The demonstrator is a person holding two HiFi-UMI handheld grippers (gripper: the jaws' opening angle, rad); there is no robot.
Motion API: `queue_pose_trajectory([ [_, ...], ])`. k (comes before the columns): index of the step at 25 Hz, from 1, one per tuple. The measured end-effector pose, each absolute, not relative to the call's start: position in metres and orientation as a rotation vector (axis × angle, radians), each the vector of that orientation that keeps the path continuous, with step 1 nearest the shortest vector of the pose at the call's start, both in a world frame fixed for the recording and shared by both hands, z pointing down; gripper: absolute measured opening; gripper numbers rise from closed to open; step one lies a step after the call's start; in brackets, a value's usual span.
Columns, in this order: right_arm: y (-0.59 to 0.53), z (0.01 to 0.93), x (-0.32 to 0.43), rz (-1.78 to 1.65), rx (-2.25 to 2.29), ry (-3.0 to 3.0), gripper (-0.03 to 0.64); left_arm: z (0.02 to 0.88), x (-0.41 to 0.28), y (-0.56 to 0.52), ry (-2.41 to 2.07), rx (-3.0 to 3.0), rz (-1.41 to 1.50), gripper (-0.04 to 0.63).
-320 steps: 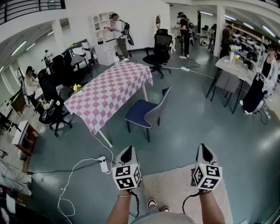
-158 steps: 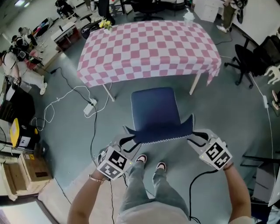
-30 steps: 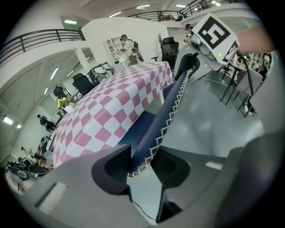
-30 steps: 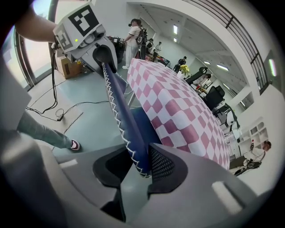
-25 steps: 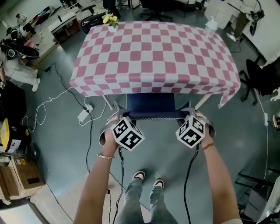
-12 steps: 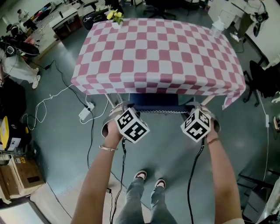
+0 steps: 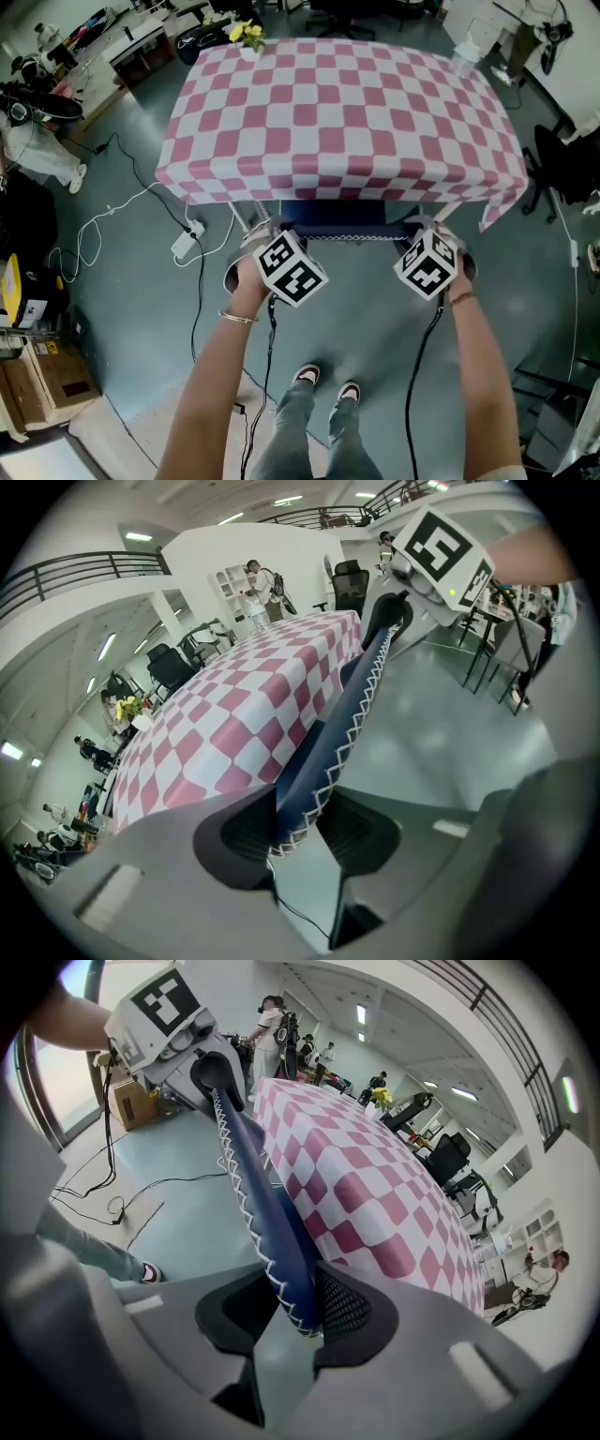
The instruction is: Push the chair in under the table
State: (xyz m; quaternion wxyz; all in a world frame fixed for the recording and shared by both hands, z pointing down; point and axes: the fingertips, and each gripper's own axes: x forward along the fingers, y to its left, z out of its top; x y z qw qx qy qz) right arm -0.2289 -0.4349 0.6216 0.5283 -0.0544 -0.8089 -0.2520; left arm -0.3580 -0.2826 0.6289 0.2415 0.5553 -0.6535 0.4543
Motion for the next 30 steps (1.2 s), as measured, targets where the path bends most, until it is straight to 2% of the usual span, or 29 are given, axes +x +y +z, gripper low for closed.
queue_pose_trajectory([
  [8,-0.431,0.626,-0.225,-0.605,-0.203,-1.913,0.108,0.63,-0.351,-0.281,-1.721,1.586,1.282,0.14],
  [13,-0.43,0.627,-0.22,-0.645,-0.172,-1.885,0.127,0.625,-0.344,-0.28,-1.767,1.553,1.117,0.214],
  [16,-0.43,0.62,-0.214,-0.671,-0.161,-1.874,0.14,0.616,-0.339,-0.275,-1.792,1.542,1.074,0.219],
  [24,-0.422,0.564,-0.199,-0.643,-0.158,-2.008,0.158,0.572,-0.32,-0.255,-1.847,1.554,0.947,0.23],
  [30,-0.395,0.501,-0.174,-0.43,-0.063,-2.303,0.156,0.51,-0.294,-0.242,-1.986,1.581,0.819,0.23],
])
